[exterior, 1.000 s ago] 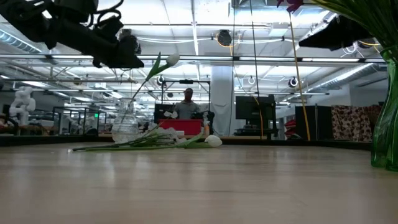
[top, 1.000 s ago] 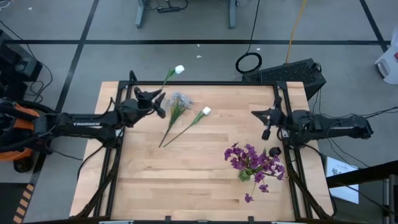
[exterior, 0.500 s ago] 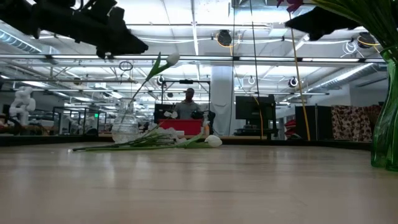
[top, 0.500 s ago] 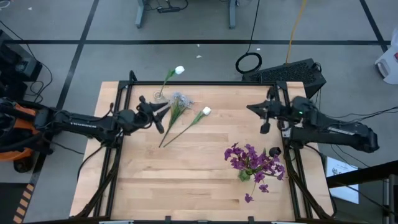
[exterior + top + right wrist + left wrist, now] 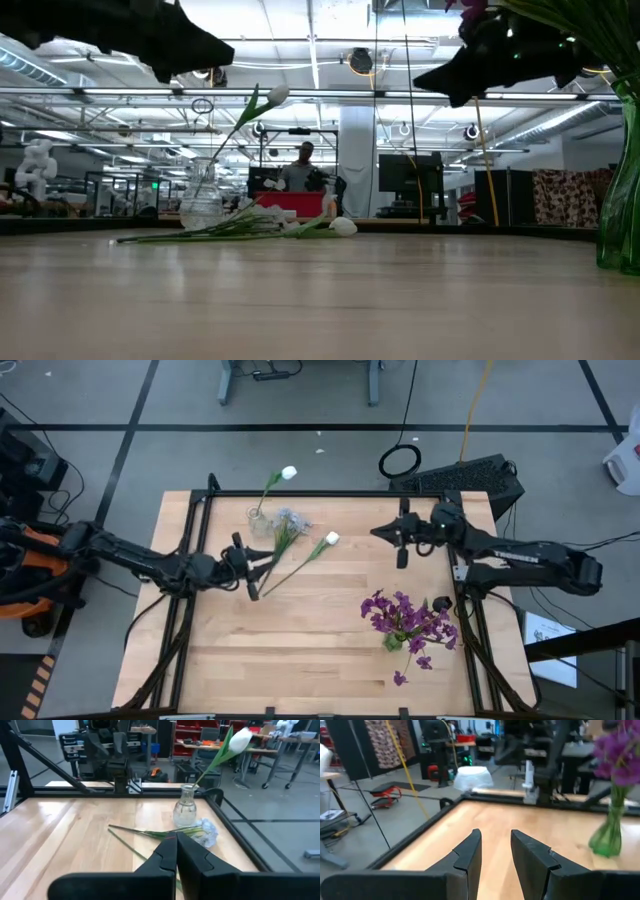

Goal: Sort flowers into vase by color
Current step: Put the white tulip into the transparent vase

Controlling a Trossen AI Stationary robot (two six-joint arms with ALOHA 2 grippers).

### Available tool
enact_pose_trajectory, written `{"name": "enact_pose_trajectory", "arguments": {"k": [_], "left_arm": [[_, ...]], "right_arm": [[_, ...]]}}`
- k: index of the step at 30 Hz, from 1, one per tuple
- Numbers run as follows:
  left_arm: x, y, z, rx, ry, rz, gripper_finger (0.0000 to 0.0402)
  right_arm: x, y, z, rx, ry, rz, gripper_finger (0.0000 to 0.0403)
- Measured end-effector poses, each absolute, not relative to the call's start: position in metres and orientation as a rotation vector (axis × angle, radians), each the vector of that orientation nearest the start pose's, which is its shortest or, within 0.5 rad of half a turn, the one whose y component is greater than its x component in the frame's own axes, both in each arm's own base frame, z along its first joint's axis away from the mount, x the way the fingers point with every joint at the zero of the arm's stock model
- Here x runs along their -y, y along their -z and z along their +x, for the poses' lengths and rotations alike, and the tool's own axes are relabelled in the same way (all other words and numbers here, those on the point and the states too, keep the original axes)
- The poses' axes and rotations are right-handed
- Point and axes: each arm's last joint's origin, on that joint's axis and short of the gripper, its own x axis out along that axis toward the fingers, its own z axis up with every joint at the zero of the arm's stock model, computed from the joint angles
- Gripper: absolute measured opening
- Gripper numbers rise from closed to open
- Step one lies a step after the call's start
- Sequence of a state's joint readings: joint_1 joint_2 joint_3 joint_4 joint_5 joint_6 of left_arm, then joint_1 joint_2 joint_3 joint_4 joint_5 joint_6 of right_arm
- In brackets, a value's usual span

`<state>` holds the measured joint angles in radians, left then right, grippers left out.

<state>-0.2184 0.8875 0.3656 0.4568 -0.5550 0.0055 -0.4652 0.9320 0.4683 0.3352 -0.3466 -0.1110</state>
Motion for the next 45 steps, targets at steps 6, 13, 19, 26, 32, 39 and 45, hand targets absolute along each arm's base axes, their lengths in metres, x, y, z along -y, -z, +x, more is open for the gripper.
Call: {"name": "enact_pose_trajectory", "arguments": {"k": [6, 13, 19, 26, 32, 39, 45], "left_arm": [[0.035, -0.221, 0.194, -0.111, -0.297, 0.038, 0.0112], [0.041, -0.204, 0.210, -0.132, -0.291, -0.053, 0.0112], [0.045, -0.180, 0.224, -0.198, -0.287, -0.108, 0.0116], [0.042, -0.177, 0.249, -0.220, -0.454, -0.071, 0.0148], [0.039, -0.181, 0.278, -0.333, -0.535, -0.007, 0.0150], [0.025, -0.167, 0.298, -0.418, -0.590, -0.006, 0.0150], [0.005, -0.148, 0.304, -0.500, -0.524, -0.102, 0.0150]], "right_arm": [[0.090, -0.235, 0.202, -0.124, 0.096, -0.014, 0.0000], [0.090, -0.208, 0.217, -0.117, -0.025, 0.079, 0.0000], [0.081, -0.185, 0.222, -0.105, -0.063, 0.116, 0.0000], [0.076, -0.168, 0.230, -0.168, -0.091, 0.137, 0.0000], [0.072, -0.151, 0.237, -0.218, -0.112, 0.151, 0.0000], [0.074, -0.149, 0.242, -0.147, -0.094, 0.124, 0.0000], [0.075, -0.148, 0.242, -0.171, -0.067, 0.130, 0.0000]]}}
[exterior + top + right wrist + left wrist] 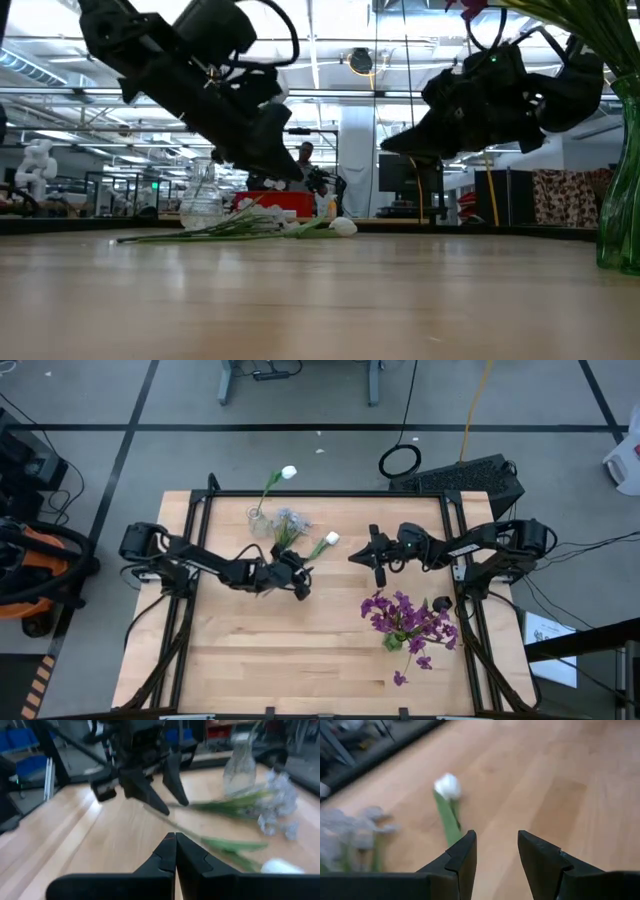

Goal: Sort flowers into vase by color
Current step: Put the white tulip into the transparent vase

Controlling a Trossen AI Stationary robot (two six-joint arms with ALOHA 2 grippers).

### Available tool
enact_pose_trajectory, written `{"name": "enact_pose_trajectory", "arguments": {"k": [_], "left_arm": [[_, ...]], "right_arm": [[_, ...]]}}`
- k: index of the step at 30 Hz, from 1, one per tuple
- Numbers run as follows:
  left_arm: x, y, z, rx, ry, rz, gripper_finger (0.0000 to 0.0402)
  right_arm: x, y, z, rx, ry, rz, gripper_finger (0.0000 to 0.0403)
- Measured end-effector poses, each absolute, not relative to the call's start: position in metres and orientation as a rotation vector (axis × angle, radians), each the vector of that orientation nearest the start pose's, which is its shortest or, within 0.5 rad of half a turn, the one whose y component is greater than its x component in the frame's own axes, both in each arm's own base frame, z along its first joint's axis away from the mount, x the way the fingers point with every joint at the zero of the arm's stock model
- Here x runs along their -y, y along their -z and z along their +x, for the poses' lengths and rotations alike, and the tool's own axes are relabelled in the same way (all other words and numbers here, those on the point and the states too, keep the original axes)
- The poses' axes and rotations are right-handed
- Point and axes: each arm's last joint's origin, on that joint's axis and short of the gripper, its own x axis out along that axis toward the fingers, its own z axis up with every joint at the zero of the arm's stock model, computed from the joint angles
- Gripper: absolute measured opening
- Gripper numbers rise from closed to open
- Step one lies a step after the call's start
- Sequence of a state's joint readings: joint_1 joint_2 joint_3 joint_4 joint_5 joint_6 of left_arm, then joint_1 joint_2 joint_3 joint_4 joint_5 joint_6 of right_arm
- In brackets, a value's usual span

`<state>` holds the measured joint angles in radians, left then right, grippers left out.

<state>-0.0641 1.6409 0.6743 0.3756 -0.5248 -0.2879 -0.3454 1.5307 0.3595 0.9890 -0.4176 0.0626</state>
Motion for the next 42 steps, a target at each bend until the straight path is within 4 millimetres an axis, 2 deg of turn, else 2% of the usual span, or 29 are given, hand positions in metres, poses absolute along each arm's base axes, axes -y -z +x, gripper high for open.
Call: {"name": "enact_pose_trajectory", "arguments": {"k": [13, 17, 26, 33, 42], "left_arm": [[-0.018, -0.119, 0.305, -0.610, -0.592, -0.115, 0.0150], [-0.023, -0.112, 0.306, -0.615, -0.606, -0.119, 0.0135], [-0.024, -0.106, 0.309, -0.608, -0.586, -0.133, 0.0093], [-0.031, -0.089, 0.311, -0.629, -0.593, -0.142, 0.0093], [-0.032, -0.088, 0.312, -0.628, -0.588, -0.151, 0.0090]], "right_arm": [[0.074, -0.143, 0.241, -0.213, -0.070, 0.125, 0.0000], [0.074, -0.144, 0.241, -0.212, -0.069, 0.125, 0.0000], [0.074, -0.142, 0.241, -0.224, -0.070, 0.130, 0.0000], [0.074, -0.142, 0.241, -0.227, -0.070, 0.131, 0.0000], [0.074, -0.142, 0.241, -0.225, -0.070, 0.130, 0.0000]]}}
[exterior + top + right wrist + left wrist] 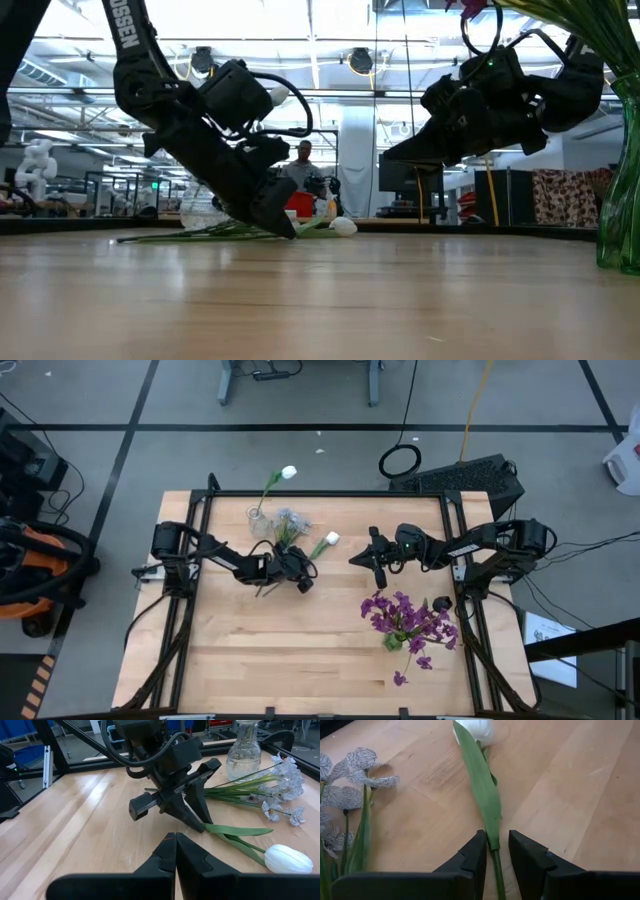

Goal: Sort flowers into vase by color
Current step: Put the white tulip into the transparent vase

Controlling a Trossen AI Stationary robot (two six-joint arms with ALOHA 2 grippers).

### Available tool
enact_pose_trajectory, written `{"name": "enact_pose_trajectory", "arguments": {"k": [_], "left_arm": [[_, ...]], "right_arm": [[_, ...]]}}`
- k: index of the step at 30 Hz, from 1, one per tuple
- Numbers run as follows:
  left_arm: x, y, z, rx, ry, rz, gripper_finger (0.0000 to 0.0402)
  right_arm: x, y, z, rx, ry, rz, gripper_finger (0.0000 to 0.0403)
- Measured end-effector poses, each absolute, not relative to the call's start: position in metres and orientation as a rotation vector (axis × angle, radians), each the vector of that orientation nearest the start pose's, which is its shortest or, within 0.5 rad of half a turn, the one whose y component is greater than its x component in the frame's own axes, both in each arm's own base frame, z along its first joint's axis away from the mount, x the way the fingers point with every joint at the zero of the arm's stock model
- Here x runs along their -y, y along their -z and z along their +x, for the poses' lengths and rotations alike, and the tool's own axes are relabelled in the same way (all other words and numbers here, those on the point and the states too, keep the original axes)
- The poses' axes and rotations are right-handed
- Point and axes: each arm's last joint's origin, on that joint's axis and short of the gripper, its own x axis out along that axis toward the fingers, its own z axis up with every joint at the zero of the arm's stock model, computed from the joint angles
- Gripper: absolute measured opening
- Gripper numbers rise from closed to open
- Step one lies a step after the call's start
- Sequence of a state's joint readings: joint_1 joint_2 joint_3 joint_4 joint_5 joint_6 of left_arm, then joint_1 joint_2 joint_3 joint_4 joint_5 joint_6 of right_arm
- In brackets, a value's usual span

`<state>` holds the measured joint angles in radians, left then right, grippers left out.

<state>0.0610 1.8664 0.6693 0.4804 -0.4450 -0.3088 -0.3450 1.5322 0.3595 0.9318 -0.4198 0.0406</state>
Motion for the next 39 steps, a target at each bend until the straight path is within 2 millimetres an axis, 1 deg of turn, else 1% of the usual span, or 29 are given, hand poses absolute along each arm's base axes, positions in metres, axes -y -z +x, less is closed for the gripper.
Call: {"name": "enact_pose_trajectory", "arguments": {"k": [3, 8, 12, 18, 23, 25, 29, 34, 39], "left_arm": [[-0.034, -0.084, 0.312, -0.630, -0.590, -0.165, 0.0071], [-0.036, -0.079, 0.313, -0.629, -0.591, -0.188, 0.0015], [-0.036, -0.079, 0.314, -0.617, -0.592, -0.189, 0.0010], [-0.038, -0.083, 0.318, -0.535, -0.600, -0.201, 0.0006], [-0.038, -0.102, 0.321, -0.440, -0.610, -0.216, 0.0004], [-0.038, -0.113, 0.322, -0.379, -0.616, -0.224, 0.0004], [-0.039, -0.141, 0.325, -0.184, -0.617, -0.253, 0.0003], [-0.035, -0.173, 0.329, 0.094, -0.558, -0.205, 0.0003], [-0.032, -0.193, 0.326, 0.292, -0.534, -0.173, 0.0002]], "right_arm": [[0.074, -0.142, 0.241, -0.224, -0.070, 0.130, 0.0000], [0.074, -0.142, 0.241, -0.224, -0.070, 0.134, 0.0000], [0.074, -0.142, 0.241, -0.223, -0.070, 0.133, 0.0000], [0.074, -0.142, 0.241, -0.223, -0.069, 0.137, 0.0000], [0.074, -0.143, 0.241, -0.220, -0.070, 0.154, 0.0000], [0.073, -0.143, 0.241, -0.219, -0.072, 0.153, 0.0000], [0.069, -0.145, 0.243, -0.203, -0.087, 0.145, 0.0000], [0.065, -0.146, 0.244, -0.186, -0.101, 0.137, 0.0000], [0.062, -0.150, 0.246, -0.148, -0.110, 0.144, 0.0000]]}}
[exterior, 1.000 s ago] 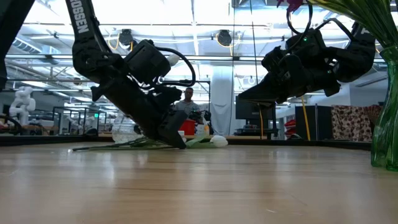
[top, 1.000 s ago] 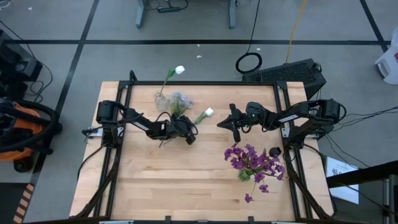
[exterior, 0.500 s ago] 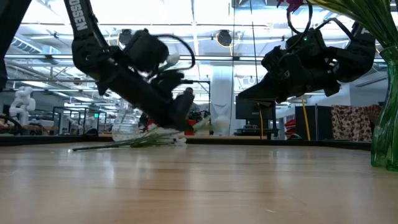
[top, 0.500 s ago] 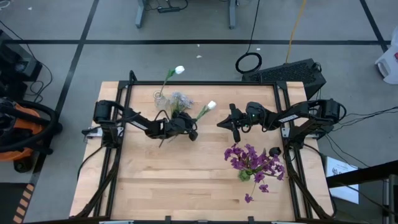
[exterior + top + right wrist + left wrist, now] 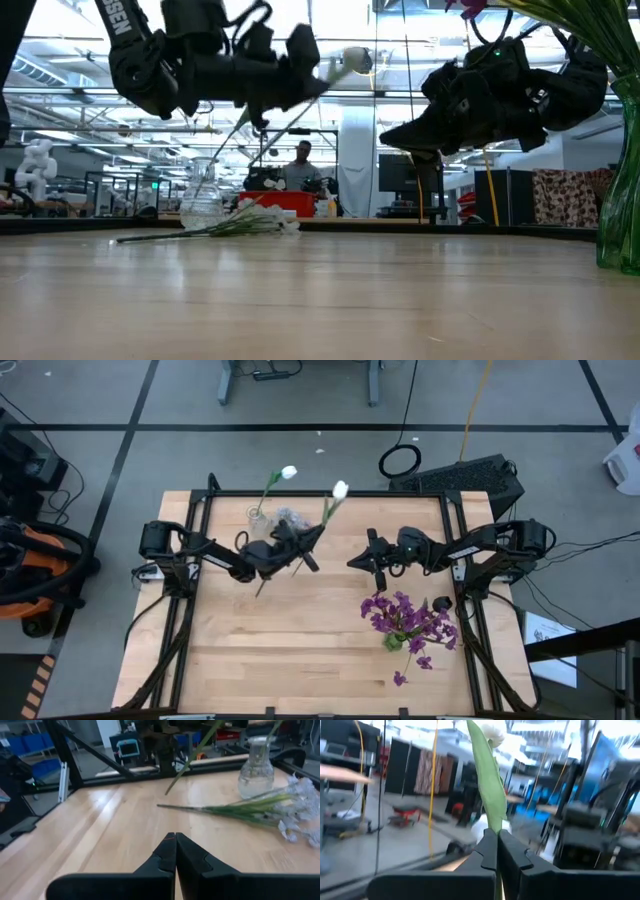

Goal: Sort flowers into vase by color
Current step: Put the white tulip into the transparent vase

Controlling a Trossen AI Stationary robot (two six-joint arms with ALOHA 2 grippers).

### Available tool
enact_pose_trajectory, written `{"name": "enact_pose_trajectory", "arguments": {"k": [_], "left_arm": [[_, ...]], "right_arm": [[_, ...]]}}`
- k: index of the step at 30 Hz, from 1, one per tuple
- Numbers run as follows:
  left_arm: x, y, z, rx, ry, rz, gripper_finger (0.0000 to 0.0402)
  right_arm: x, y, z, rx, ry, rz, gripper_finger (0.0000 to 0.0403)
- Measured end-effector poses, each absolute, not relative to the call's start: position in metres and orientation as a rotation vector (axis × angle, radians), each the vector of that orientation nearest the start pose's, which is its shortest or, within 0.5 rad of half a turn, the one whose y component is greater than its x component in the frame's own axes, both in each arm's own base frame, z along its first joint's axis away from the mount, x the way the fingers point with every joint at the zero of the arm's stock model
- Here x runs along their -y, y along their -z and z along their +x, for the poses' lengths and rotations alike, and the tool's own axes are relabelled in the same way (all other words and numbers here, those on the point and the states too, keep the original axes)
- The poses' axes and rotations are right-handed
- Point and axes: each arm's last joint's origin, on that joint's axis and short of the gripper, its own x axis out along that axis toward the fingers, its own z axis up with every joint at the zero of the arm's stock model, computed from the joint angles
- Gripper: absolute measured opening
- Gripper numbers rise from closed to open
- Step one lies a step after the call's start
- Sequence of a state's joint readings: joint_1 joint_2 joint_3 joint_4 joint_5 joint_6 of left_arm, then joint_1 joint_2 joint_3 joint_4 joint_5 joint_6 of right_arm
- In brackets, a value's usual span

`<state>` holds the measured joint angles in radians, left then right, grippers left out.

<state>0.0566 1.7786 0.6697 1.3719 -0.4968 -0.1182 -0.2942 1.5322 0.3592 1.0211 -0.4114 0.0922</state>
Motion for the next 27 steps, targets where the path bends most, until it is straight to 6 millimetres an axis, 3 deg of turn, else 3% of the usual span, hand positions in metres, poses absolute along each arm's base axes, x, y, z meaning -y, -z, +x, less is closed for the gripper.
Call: {"name": "enact_pose_trajectory", "arguments": {"k": [6, 11, 17, 27], "left_arm": [[-0.032, -0.209, 0.328, 0.403, -0.509, -0.165, 0.0002], [-0.031, -0.226, 0.345, 0.448, -0.463, -0.105, 0.0002], [-0.025, -0.242, 0.366, 0.494, -0.432, -0.025, 0.0002], [-0.020, -0.253, 0.375, 0.548, -0.343, -0.020, 0.0001]], "right_arm": [[0.060, -0.156, 0.247, -0.089, -0.122, 0.124, 0.0000], [0.063, -0.167, 0.255, -0.048, -0.126, 0.107, 0.0012], [0.060, -0.180, 0.268, -0.005, -0.159, 0.094, 0.0038], [0.055, -0.183, 0.270, 0.017, -0.155, 0.099, 0.0098]]}}
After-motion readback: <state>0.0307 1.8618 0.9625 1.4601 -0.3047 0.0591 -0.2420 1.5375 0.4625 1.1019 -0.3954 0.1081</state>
